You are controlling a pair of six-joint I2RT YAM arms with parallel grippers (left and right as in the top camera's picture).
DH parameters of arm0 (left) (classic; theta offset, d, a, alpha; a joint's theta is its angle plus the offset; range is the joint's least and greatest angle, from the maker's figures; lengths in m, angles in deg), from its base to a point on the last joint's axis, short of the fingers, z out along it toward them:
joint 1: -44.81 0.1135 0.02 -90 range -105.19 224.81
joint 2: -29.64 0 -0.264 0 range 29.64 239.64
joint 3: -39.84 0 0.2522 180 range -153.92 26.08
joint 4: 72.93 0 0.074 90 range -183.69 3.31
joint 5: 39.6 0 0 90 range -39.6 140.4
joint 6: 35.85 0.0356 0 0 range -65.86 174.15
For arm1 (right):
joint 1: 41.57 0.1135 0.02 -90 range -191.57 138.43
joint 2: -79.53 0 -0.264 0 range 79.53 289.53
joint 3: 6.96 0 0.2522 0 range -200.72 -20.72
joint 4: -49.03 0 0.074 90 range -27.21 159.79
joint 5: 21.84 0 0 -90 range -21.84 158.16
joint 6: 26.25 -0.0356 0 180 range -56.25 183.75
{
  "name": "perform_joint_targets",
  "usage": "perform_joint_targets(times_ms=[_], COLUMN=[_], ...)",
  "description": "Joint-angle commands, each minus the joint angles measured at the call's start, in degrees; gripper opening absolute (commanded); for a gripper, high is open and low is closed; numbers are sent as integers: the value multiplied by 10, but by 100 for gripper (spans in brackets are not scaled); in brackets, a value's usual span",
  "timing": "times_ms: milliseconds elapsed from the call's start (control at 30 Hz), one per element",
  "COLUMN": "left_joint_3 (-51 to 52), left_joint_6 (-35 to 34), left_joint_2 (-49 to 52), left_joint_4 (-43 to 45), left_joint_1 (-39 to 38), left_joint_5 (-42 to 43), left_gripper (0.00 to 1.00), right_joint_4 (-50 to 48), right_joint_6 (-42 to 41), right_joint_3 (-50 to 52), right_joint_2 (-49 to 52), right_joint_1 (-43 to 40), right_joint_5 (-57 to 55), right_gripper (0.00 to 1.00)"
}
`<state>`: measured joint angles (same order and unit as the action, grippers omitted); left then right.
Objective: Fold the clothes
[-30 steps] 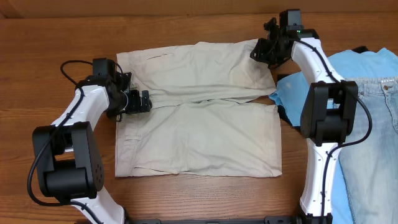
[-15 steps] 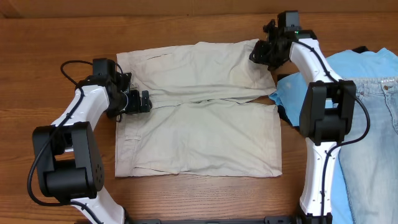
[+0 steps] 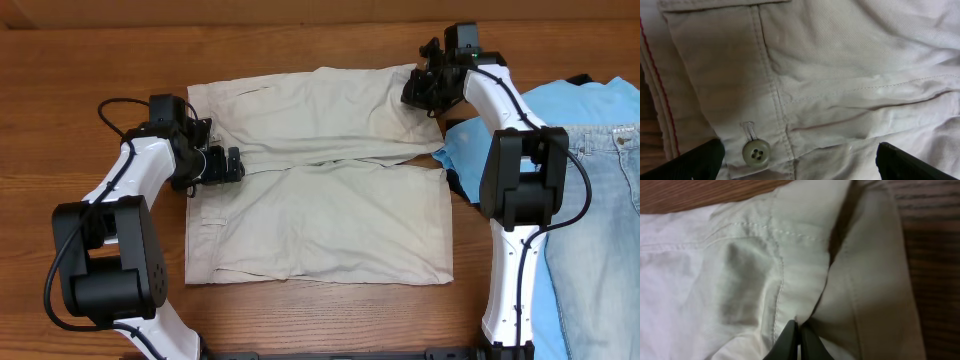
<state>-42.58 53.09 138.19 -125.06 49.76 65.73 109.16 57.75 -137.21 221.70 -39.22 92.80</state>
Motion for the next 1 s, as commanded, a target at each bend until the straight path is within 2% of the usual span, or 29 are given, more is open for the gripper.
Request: perform_joint_targets(times_ms=[0,200,433,467,567,667,900,967], left_joint_3=[-7,-7,-7,-7,-7,-7,-7,-7], left_joint_6=[7,7,7,7,7,7,9,9], left_joint_2=[5,5,5,5,5,5,5,5], left_joint_4=[-3,-2,1,1,1,0,-5,-4], left_joint_1=[3,3,3,3,3,3,3,3], left_joint_5=[-3,-3,-3,-3,-3,-3,-3,-3], left_gripper=[100,100,100,100,100,100,100,100], right_joint_4=[8,26,44,45,47,61,167,195], right_joint_6=[1,1,1,1,1,0,-2,-2], right_joint_3=[-24,-84,-110,-110,-110,-111,-111,-111], right_joint_2=[11,-6,-7,-7,-7,-9,-30,-29], right_joint_1=[-5,-22,-30,-30,-30,-31,-32,-32], right_joint_5=[21,-1,-121,-132,-139,-141,-123,-109], right_gripper=[4,4,6,19,47,65,62,52])
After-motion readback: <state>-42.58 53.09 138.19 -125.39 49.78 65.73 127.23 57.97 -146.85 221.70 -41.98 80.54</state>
